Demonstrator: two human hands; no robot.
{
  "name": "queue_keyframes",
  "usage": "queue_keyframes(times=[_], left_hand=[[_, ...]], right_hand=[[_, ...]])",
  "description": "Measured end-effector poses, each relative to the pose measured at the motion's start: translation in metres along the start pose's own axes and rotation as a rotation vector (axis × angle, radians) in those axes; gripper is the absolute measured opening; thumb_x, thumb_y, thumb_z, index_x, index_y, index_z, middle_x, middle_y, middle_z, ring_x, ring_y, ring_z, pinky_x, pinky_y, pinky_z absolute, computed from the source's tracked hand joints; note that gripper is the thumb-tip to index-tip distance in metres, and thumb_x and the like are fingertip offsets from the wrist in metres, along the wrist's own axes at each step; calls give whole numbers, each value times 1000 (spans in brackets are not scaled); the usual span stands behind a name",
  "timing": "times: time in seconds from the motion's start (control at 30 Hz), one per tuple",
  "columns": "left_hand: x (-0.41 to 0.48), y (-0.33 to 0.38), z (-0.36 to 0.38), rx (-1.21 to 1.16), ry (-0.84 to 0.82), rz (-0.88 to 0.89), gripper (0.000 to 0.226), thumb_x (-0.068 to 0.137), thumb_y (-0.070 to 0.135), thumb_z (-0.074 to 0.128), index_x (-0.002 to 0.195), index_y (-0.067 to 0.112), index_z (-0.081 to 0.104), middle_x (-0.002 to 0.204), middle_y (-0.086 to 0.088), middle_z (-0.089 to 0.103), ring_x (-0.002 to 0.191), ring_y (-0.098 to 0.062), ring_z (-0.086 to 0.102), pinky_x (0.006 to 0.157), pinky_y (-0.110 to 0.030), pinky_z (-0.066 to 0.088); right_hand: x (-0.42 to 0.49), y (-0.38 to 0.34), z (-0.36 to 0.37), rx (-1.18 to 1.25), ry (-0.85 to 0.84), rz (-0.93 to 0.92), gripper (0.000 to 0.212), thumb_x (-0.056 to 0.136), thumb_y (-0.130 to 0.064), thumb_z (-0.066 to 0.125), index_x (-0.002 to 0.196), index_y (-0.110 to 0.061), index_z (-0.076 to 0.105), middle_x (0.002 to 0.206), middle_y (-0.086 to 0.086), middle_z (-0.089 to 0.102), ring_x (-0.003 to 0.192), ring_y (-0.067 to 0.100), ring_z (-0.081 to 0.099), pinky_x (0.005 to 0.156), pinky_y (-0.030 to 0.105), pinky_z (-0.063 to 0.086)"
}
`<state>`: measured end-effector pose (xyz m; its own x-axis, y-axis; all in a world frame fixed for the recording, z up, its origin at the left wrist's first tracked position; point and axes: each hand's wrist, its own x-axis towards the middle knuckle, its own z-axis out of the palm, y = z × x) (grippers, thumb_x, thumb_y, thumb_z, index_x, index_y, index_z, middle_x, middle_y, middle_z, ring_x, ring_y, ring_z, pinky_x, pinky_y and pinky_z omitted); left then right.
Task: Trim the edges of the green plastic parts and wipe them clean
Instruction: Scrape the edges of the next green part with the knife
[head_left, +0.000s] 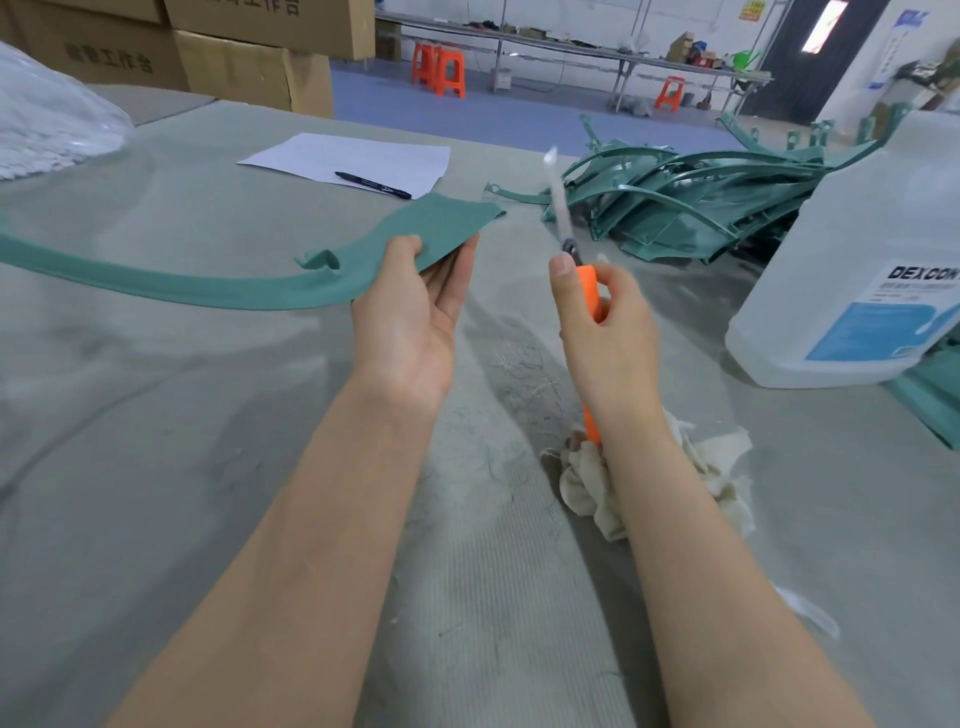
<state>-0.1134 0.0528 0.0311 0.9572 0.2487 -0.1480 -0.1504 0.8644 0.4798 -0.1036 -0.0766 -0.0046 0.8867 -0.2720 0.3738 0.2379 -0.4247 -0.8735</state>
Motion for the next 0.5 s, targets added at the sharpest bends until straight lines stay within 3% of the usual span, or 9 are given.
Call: queue_keyframes(times=[0.1,0.2,0.3,0.5], left_hand=[[1,-1,0,25,-4,26,32,96,1,44,125,-4,55,112,-19,69,79,-20,71,67,-22,58],[0,-5,0,107,-36,59,29,96,1,44,123,-1,56,105,-15,69,73,-18,72,67,-22,58],[-1,-9,0,207,-93,89,23,96,1,42,115,5,56,94,-10,70,72,-17,72,64,-21,56],[-3,-15,0,379,-150,44,18,96,3,45,108,8,58,83,-6,73,74,-18,73,64,-21,56]], right_hand=[[-1,-8,-3,207,-48,78,34,90,-43,64,74,-19,47,62,-6,37,58,18,36,61,34,34],[-2,-14,-6,300,-70,102,19,91,-27,66,77,-16,58,59,-2,52,51,17,39,52,30,36],[-3,-18,-6,390,-79,125,14,92,-22,64,80,-17,63,62,-7,67,40,12,38,43,23,33],[-3,-19,-7,449,-97,178,16,95,-20,61,82,-11,62,69,-3,71,39,10,36,42,22,32]])
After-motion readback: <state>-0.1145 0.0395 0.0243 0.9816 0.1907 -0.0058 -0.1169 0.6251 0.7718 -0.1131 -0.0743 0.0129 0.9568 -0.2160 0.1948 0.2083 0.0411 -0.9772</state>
